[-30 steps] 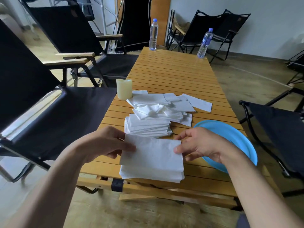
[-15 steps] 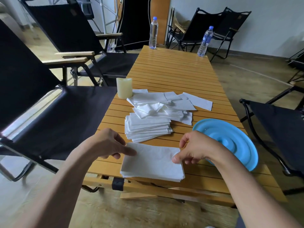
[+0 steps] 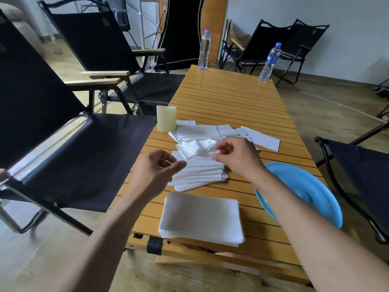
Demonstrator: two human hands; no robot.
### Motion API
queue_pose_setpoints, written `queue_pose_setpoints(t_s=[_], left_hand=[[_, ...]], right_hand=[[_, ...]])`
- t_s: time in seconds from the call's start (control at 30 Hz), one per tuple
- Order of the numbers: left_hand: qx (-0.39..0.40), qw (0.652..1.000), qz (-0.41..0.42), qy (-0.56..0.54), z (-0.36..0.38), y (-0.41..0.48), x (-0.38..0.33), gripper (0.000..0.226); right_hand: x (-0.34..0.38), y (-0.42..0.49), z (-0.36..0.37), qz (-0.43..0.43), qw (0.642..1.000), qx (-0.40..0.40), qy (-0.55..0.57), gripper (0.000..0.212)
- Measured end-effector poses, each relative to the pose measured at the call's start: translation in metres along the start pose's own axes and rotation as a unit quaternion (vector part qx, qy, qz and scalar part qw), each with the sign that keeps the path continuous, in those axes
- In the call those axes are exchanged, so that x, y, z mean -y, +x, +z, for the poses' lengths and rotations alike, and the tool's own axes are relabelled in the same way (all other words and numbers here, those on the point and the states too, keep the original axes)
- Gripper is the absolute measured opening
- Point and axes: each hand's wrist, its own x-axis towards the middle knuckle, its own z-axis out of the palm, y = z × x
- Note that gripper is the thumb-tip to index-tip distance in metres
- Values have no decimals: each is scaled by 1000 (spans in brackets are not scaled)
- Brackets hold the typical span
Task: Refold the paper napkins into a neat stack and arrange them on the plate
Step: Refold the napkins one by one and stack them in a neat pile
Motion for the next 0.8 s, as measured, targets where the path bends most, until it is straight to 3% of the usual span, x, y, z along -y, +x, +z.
queue_pose_setpoints(t_s=[0.27, 0.47, 0.57, 0.73, 0.8], left_hand=[[-22, 999, -15, -43, 8, 10, 6, 14], [-45, 997, -17, -52, 6, 13, 3, 15], [-46, 997, -29, -55, 5, 11, 1, 16], [-41, 998, -30, -44, -2, 2, 0, 19], [-46, 998, -35, -38, -6, -1, 1, 22]], right_hand=[[1, 53, 74, -93, 984, 31, -150, 28], [13, 55, 54, -100, 990, -87, -48, 14], [14, 50, 32, -78, 996, -34, 3, 9], [4, 28, 17, -29, 995, 78, -62, 12], [1, 20, 14, -23, 996, 82, -10, 11]])
